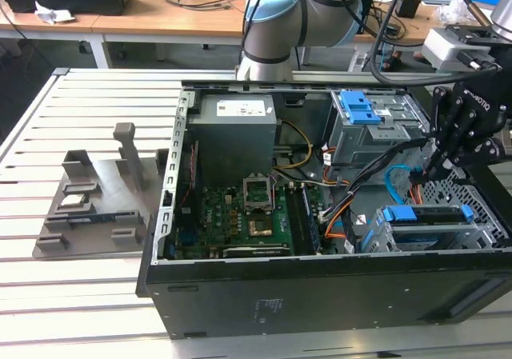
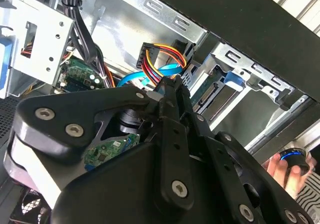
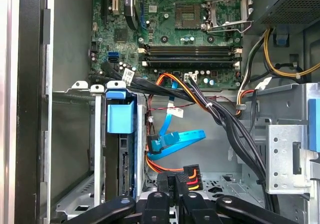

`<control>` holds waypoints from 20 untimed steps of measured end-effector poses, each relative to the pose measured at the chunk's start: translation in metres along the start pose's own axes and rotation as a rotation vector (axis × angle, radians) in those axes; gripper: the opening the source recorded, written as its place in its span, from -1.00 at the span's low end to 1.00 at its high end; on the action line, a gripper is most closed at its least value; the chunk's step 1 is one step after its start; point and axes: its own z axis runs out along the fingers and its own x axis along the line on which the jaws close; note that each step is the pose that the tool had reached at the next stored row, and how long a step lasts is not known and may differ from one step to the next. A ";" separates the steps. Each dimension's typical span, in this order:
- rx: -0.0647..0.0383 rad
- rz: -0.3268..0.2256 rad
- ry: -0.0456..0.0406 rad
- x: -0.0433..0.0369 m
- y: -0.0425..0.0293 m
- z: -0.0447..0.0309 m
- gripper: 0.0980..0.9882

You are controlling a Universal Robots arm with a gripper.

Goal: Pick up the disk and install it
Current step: 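Insert the first disk wire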

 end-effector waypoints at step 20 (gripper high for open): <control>0.000 0.000 0.0077 0.0374 -0.0039 0.0142 -0.84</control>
